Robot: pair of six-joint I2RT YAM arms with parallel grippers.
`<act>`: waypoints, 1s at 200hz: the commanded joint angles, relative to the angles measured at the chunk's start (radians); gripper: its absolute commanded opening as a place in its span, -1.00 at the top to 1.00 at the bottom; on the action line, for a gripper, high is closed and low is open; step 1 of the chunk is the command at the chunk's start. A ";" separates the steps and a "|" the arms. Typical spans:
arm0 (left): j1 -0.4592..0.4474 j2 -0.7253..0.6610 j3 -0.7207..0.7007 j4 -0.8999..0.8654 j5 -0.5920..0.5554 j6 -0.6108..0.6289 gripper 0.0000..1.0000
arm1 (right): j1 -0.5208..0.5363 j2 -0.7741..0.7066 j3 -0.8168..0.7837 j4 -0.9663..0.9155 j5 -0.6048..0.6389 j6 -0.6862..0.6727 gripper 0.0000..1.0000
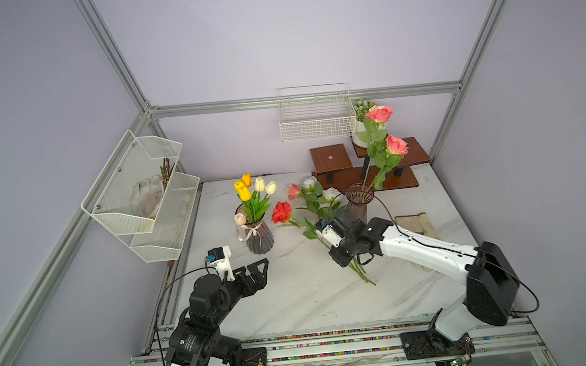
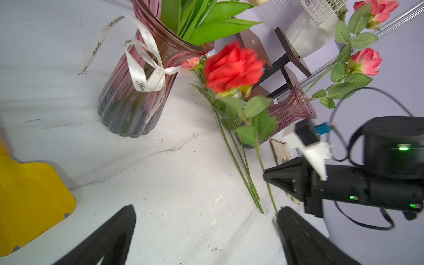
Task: Arrange the flowers in different vases according to their variety
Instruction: Pick up the flower at the center of the board, then insert the flower into the vase.
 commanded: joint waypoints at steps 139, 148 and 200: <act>-0.309 0.509 0.017 0.440 -0.168 -0.047 -1.00 | -0.200 -0.344 -0.075 0.941 0.325 0.107 1.00; -0.325 0.593 0.038 0.480 -0.175 -0.047 -1.00 | -0.218 -0.325 -0.073 0.971 0.329 0.106 1.00; -0.337 1.099 0.292 0.547 -0.159 -0.032 -0.95 | -0.315 -0.229 -0.141 1.088 0.255 0.167 1.00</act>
